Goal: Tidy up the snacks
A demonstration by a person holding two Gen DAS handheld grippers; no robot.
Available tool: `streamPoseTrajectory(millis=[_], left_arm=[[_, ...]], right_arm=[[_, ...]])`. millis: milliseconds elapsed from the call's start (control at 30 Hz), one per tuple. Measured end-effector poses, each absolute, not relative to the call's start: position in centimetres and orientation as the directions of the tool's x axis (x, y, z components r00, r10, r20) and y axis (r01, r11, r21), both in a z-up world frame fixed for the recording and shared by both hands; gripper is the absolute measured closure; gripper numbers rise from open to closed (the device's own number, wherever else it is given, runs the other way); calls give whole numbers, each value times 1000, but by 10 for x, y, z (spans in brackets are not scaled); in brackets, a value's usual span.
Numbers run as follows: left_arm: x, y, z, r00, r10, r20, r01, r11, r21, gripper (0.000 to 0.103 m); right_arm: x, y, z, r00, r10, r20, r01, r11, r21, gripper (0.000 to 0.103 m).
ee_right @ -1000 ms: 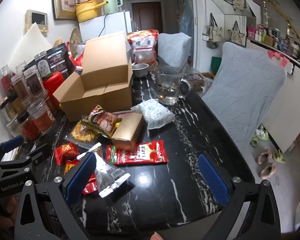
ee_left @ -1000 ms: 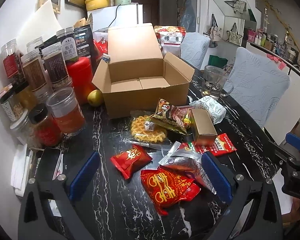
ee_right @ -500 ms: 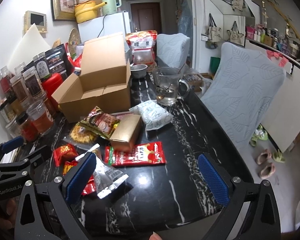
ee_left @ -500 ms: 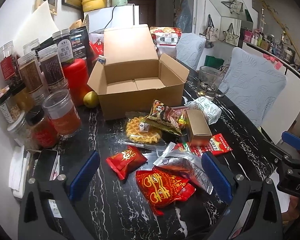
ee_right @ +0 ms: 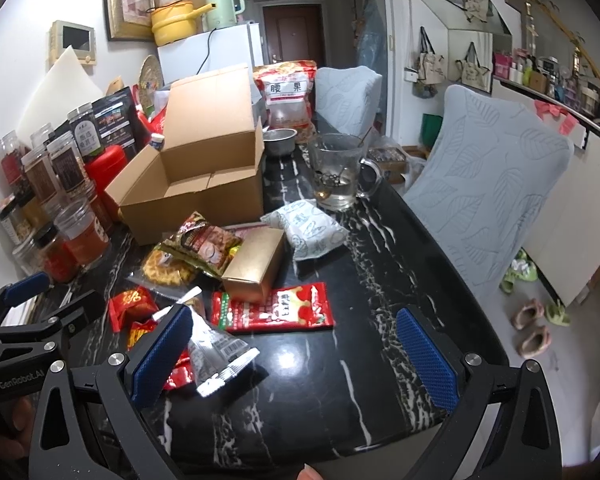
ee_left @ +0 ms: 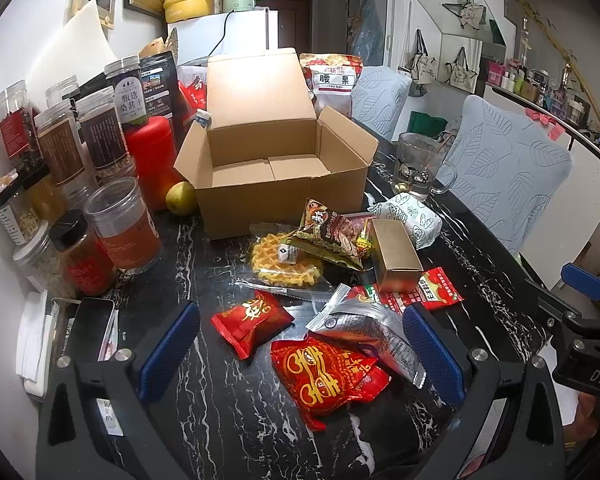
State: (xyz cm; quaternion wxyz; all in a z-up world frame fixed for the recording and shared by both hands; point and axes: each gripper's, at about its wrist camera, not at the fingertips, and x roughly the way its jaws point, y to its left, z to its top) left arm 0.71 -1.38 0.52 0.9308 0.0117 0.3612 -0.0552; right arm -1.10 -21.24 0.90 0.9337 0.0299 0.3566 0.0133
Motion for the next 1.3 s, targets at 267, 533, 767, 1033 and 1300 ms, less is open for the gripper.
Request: streamPoseTrajectory(millis=[267, 533, 767, 1033, 1300], left_arm=[[7, -13, 6, 734, -97, -672, 113, 993, -21, 0], [9, -12, 7, 733, -100, -673, 113, 993, -24, 0], [10, -6, 5, 732, -101, -674, 106, 994, -34, 0], [7, 11, -8, 716, -96, -691, 88, 995, -48, 0], [-4, 34, -25, 700, -80, -710, 47, 997, -65, 0]], right_arm=[[-10, -211, 9, 745, 51, -665, -10, 998, 64, 0], [-8, -208, 8, 745, 61, -664, -27, 998, 61, 0], [-6, -205, 3, 738, 90, -669, -52, 996, 76, 0], [-3, -196, -7, 722, 149, -676, -107, 989, 103, 0], [7, -165, -28, 671, 256, -696, -236, 964, 127, 0]])
